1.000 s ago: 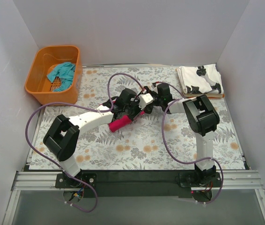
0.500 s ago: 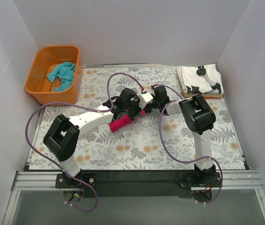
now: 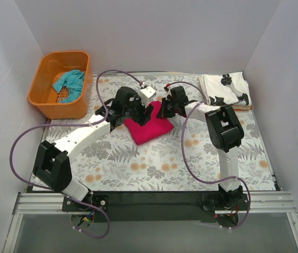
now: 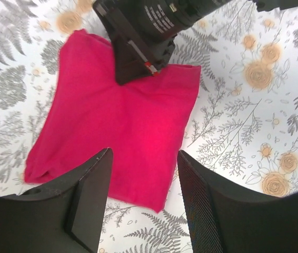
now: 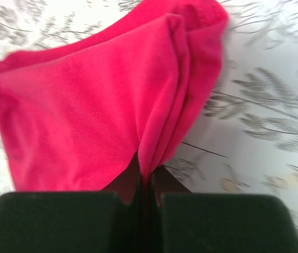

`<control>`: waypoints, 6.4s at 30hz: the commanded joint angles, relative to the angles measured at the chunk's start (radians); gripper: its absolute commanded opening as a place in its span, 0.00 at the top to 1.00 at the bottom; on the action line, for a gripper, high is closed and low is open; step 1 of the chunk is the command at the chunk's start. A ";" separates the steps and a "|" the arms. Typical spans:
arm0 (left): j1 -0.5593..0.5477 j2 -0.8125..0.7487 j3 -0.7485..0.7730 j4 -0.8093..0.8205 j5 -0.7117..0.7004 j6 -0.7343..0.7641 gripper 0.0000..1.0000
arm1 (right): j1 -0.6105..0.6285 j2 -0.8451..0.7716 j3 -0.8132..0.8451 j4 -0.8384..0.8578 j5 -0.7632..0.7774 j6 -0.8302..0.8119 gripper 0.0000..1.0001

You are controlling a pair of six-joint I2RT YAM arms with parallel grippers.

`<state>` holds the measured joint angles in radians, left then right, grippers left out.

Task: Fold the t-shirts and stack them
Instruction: Neatly place the folded tshirt to the corner

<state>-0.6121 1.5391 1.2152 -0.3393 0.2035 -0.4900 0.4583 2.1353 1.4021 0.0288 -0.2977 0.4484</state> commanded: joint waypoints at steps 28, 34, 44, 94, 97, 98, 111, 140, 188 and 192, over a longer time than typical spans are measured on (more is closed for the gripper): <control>0.026 -0.135 -0.089 -0.044 -0.003 -0.035 0.03 | -0.328 -0.008 0.707 -0.633 0.236 -0.723 0.99; 0.031 -0.145 -0.103 -0.033 0.001 -0.044 0.02 | -0.333 -0.012 0.758 -0.642 0.236 -0.711 0.99; 0.034 -0.137 -0.100 -0.032 0.007 -0.044 0.02 | -0.359 -0.060 0.831 -0.650 0.221 -0.692 0.99; 0.034 -0.060 -0.060 -0.055 0.050 -0.044 0.02 | -0.604 0.146 0.876 -0.549 0.173 -1.017 0.99; 0.034 -0.051 -0.057 -0.058 0.050 -0.044 0.02 | -0.624 0.175 0.871 -0.520 0.180 -1.056 0.99; 0.034 -0.050 -0.056 -0.058 0.050 -0.044 0.02 | -0.629 0.179 0.867 -0.509 0.181 -1.065 0.99; 0.034 -0.025 -0.028 -0.073 0.047 -0.056 0.02 | -0.652 0.198 0.801 -0.423 0.279 -1.110 0.52; 0.268 -0.137 0.084 -0.141 0.172 -0.262 0.02 | -0.676 -0.215 0.690 -0.508 0.138 -0.627 0.35; 0.288 0.042 0.052 -0.198 0.169 -0.242 0.02 | -0.705 -0.034 0.580 0.031 0.120 -0.567 0.99; 0.288 0.050 0.063 -0.196 0.180 -0.248 0.02 | -0.701 0.007 0.592 -0.004 0.089 -0.537 0.99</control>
<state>-0.3290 1.5970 1.2686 -0.5457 0.3584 -0.7269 -0.2462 2.1300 1.9770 0.0265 -0.1387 -0.1226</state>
